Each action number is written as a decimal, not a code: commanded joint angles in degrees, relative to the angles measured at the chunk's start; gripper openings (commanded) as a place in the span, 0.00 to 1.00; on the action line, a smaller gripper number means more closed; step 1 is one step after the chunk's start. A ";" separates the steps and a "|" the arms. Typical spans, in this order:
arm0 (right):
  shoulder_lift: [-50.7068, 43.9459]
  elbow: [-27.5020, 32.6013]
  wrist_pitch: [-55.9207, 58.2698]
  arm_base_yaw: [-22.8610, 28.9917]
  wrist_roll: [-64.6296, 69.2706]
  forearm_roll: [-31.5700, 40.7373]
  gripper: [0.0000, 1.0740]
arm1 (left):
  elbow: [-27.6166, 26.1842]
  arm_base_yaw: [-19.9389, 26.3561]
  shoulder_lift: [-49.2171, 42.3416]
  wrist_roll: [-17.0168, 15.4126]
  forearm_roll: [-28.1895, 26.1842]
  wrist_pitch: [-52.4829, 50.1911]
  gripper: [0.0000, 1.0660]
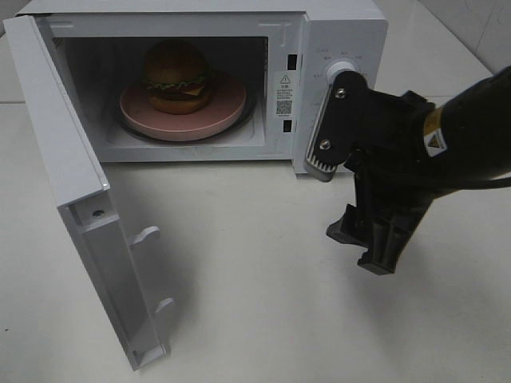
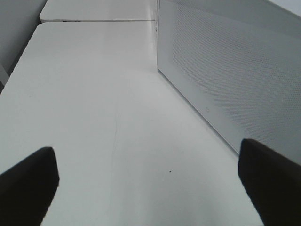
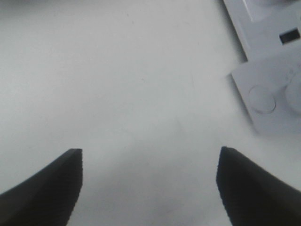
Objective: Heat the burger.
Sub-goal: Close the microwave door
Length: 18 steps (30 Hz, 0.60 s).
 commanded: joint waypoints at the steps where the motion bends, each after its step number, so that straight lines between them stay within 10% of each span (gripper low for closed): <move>1: -5.44 1.15 6.82 0.23 13.01 0.29 0.71 | 0.17 0.06 -1.15 0.00 0.06 -0.74 0.92; 18: -21.20 1.20 35.58 0.23 30.19 0.34 0.71 | 0.17 0.06 -1.15 0.00 0.06 -0.74 0.92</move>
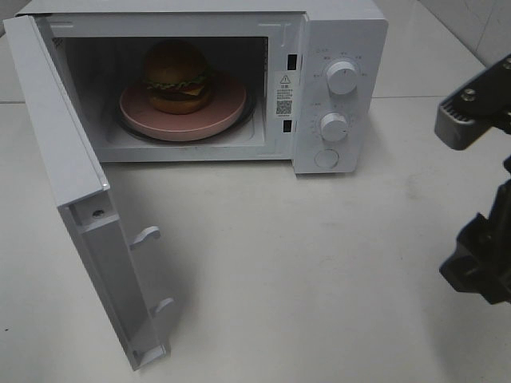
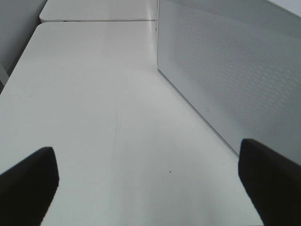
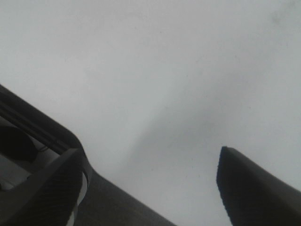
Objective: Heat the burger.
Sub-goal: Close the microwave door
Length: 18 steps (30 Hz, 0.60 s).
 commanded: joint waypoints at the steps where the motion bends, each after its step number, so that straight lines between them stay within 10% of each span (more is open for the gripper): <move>1: -2.01 0.29 4.30 0.17 1.15 0.11 0.71 | 0.17 0.06 -1.15 0.00 0.06 -0.74 0.92; 18: -24.64 0.29 16.33 -2.12 2.12 0.17 0.71 | 0.17 0.06 -1.15 0.00 0.06 -0.74 0.92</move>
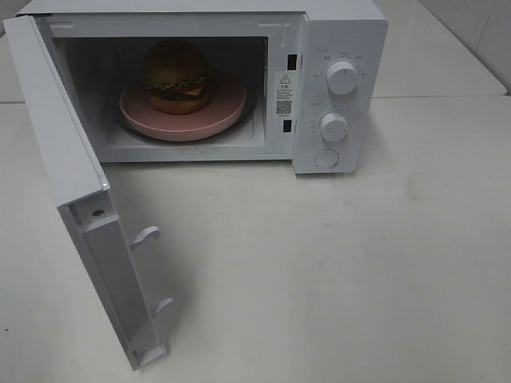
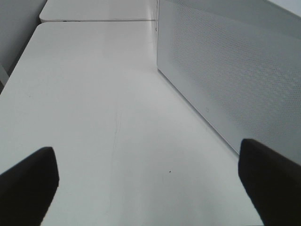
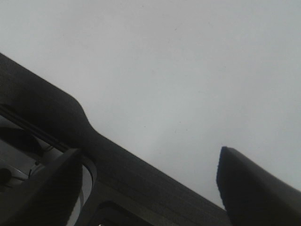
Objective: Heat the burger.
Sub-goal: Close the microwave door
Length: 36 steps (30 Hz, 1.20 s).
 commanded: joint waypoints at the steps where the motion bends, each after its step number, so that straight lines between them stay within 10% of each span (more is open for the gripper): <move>1: -4.81 0.17 0.74 -3.09 0.63 0.11 0.71 | 0.17 0.06 -1.15 0.00 0.06 -0.74 0.92; 15: -20.28 1.15 -1.89 -20.05 0.17 0.11 0.71 | 0.17 0.06 -1.15 0.00 0.06 -0.74 0.92; 36: -39.13 12.55 -9.74 -26.99 -1.09 5.56 0.71 | 0.17 0.06 -1.15 0.00 0.06 -0.74 0.92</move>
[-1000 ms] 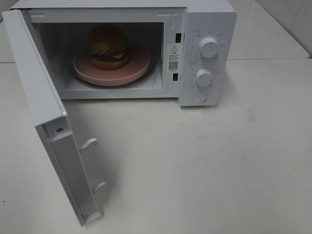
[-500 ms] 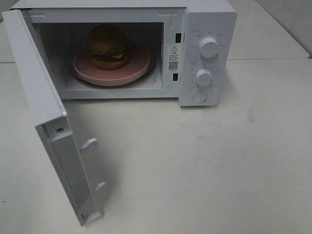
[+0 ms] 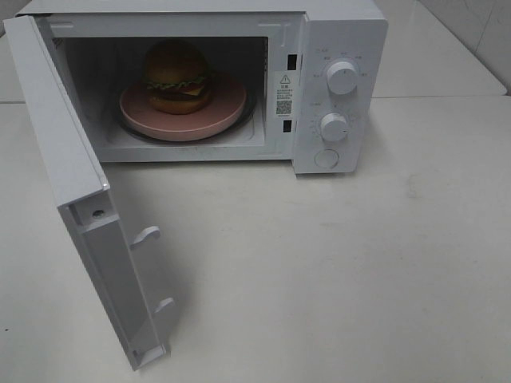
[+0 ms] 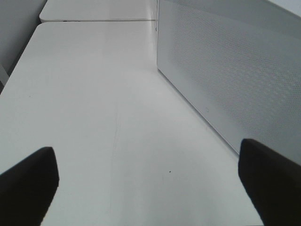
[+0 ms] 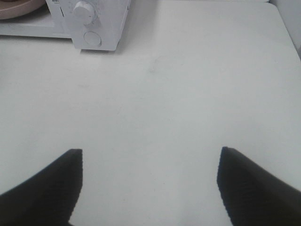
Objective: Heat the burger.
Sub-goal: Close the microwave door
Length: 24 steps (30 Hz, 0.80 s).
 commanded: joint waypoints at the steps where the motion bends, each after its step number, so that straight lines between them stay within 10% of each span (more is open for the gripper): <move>1: -2.52 -0.06 -0.52 -0.52 -0.86 0.11 0.71 | 0.17 0.06 -1.15 0.06 0.06 -0.74 0.92; 24: -2.52 -0.06 -0.52 -0.57 -0.86 0.29 0.70 | 0.17 0.06 -1.09 0.06 0.06 -0.74 0.92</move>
